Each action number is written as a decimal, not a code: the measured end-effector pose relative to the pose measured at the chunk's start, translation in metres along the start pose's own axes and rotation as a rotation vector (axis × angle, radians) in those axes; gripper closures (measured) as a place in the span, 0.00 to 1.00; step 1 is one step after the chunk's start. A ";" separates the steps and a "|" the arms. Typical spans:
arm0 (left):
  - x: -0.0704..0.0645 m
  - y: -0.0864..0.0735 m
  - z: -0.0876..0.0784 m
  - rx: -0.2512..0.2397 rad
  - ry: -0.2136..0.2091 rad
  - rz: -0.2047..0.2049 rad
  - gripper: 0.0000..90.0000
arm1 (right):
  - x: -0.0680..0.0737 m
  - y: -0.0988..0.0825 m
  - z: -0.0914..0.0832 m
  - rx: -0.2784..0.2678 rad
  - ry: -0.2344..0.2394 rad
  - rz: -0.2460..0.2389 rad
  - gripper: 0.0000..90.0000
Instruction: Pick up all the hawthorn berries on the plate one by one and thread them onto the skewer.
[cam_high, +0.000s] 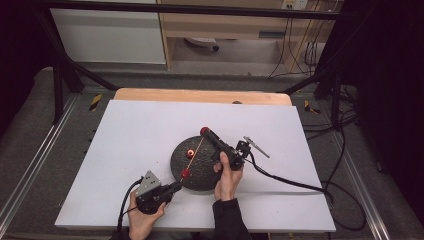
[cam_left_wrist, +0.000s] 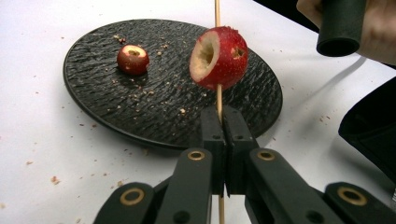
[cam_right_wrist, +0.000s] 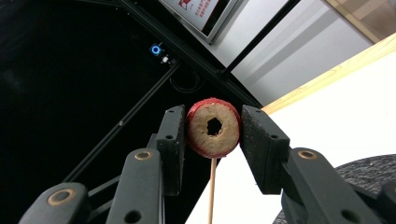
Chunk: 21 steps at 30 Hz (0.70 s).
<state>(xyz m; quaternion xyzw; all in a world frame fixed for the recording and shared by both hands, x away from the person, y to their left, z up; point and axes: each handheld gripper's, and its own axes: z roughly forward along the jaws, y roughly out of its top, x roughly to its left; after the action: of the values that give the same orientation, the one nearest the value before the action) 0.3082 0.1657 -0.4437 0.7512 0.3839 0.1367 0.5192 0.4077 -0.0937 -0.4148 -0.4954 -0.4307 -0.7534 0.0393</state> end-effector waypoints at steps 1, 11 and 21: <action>0.000 0.000 0.001 0.001 0.000 -0.002 0.98 | 0.000 0.000 0.000 -0.001 0.002 0.001 0.68; -0.001 0.010 0.008 -0.005 0.008 -0.026 0.99 | -0.001 -0.003 0.000 0.013 -0.005 -0.006 0.69; 0.005 0.024 0.016 0.015 -0.003 -0.030 0.99 | -0.003 -0.009 -0.001 0.049 -0.015 -0.030 0.69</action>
<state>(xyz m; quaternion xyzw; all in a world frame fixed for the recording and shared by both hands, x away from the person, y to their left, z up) 0.3319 0.1543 -0.4307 0.7495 0.3953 0.1251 0.5161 0.4036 -0.0900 -0.4229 -0.4933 -0.4567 -0.7394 0.0370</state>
